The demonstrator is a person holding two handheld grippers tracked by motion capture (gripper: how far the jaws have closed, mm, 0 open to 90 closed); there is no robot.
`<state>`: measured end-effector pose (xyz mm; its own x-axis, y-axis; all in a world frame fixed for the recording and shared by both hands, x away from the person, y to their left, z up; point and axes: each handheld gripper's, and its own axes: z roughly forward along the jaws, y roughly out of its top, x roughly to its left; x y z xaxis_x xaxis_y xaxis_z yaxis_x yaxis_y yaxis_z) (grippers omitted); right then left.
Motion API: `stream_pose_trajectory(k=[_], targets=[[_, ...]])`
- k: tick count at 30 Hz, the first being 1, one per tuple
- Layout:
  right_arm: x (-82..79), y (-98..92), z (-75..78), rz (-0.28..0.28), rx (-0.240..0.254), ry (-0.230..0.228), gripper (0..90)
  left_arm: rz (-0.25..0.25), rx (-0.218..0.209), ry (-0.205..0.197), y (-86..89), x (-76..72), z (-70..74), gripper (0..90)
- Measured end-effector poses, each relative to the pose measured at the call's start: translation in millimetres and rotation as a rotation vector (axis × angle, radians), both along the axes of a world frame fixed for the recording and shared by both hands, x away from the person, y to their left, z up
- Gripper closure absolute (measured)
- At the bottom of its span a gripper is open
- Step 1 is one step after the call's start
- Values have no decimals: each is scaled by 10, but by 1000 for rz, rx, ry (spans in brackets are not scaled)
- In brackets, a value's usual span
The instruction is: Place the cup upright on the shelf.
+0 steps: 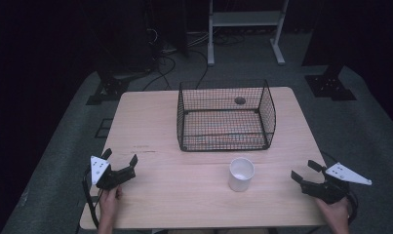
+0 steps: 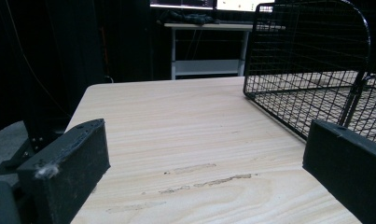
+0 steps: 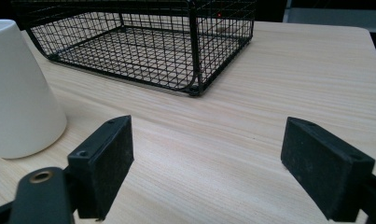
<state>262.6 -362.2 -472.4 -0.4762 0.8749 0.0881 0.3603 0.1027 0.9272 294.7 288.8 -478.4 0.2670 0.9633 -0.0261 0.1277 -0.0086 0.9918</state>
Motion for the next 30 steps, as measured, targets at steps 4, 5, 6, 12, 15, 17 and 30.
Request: stream_pose_trajectory(k=[4,5,6,12,15,17,30], targets=[[10,12,2,6,-10,5,145,-1,4,-1,-2,-1,0,0],[11,16,4,9,-13,5,145,-1,5,-1,-4,-3,0,0],[9,20,10,9,-16,5,145,-1,7,-1,-5,-4,0,0],[-16,45,97,26,0,-15,145,-2,5,-2,-4,-4,0,0],[-16,61,174,35,-5,-31,145,-3,7,-2,-7,-7,1,0],[-4,74,218,48,-2,-36,144,-4,10,-2,-8,-9,1,0],[67,279,396,141,-49,-25,141,-3,7,-2,-6,-6,1,0]])
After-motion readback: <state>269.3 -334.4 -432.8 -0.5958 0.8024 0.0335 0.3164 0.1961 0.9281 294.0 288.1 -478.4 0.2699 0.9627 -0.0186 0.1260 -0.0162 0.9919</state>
